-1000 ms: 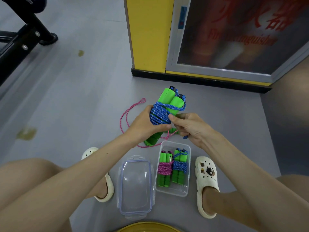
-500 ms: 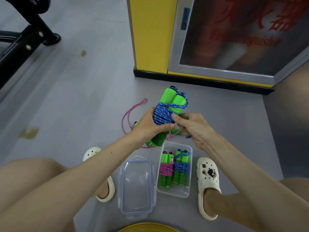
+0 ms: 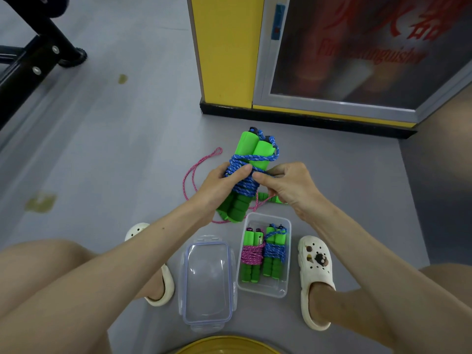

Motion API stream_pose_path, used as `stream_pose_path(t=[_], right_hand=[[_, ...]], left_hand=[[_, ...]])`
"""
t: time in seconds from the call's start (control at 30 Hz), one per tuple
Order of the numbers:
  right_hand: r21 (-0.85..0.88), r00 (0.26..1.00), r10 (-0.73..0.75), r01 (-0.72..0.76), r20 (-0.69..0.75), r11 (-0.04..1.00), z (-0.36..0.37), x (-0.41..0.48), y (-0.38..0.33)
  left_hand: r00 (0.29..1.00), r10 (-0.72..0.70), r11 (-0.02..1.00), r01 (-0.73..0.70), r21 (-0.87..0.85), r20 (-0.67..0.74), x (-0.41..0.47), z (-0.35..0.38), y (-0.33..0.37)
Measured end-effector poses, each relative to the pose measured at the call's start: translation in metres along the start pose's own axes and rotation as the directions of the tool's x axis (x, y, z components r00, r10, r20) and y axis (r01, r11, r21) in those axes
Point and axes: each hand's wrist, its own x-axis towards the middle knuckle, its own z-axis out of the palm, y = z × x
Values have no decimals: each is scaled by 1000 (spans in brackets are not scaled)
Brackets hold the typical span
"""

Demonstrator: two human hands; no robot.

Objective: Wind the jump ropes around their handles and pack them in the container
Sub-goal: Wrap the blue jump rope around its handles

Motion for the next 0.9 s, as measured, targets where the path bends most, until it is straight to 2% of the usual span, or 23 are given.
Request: stream_pose_path(t=[0.13, 0.33, 0.53, 0.73, 0.9], right_hand=[[-3, 996, 18, -18, -87, 1000, -6, 4, 3], [-154, 961, -194, 165, -196, 974, -5, 0, 5], [-264, 940, -331, 300, -80, 917, -3, 1, 5], [-403, 852, -506, 420, -135, 813, 5, 6, 9], [-445, 811, -578, 486, -91, 752, 6, 8, 12]], left_hand=[[1000, -8, 1000, 8, 29, -10, 2, 3, 0], [1000, -1, 995, 2, 95, -7, 6, 1, 4], [1000, -13, 991, 13, 132, 3, 6, 0, 4], [998, -56, 993, 51, 108, 43, 4, -3, 8], [998, -46, 990, 52, 130, -47, -1, 4, 8]])
